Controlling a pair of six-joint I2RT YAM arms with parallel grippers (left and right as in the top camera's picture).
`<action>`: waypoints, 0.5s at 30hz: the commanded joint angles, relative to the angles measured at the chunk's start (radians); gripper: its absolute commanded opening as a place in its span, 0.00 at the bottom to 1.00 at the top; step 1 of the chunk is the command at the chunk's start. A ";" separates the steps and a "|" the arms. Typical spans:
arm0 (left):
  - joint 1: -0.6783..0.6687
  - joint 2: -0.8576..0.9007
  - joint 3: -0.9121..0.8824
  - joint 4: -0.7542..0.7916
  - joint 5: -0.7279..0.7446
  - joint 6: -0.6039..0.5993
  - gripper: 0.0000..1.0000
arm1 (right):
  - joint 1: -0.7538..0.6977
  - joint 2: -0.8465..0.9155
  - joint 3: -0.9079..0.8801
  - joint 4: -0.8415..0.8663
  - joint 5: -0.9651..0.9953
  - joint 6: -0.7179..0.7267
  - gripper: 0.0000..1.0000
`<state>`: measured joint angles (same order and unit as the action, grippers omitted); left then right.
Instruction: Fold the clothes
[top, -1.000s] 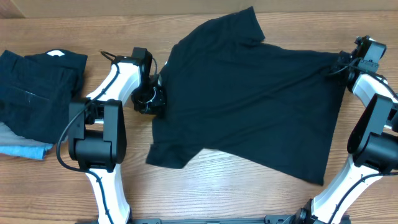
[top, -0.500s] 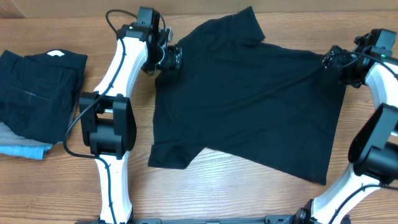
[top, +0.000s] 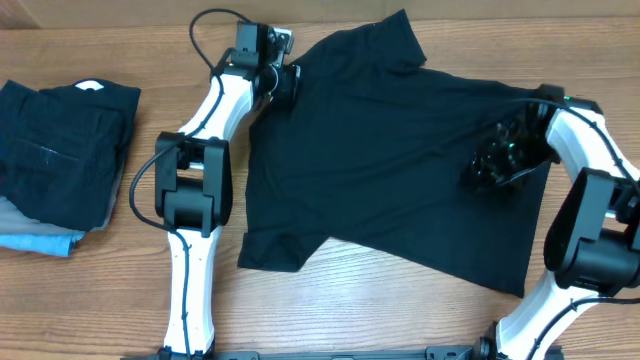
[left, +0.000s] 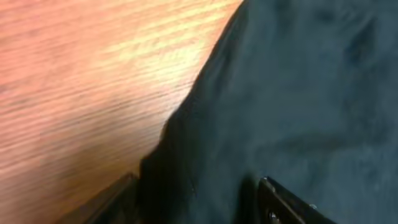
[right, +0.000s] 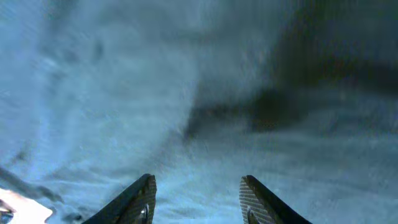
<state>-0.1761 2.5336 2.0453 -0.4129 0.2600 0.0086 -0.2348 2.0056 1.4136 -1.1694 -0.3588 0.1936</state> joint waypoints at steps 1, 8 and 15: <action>-0.004 0.089 -0.001 0.046 0.080 0.023 0.64 | 0.000 -0.019 -0.031 -0.003 0.018 0.012 0.47; -0.001 0.095 -0.001 0.052 0.036 0.023 0.56 | 0.034 -0.055 -0.055 -0.147 0.078 0.044 0.13; 0.002 0.095 -0.001 0.085 -0.002 0.031 0.55 | 0.035 -0.074 -0.267 -0.051 0.183 0.175 0.04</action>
<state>-0.1764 2.5690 2.0533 -0.3145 0.3046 0.0269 -0.1997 1.9533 1.1839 -1.2404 -0.2012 0.3241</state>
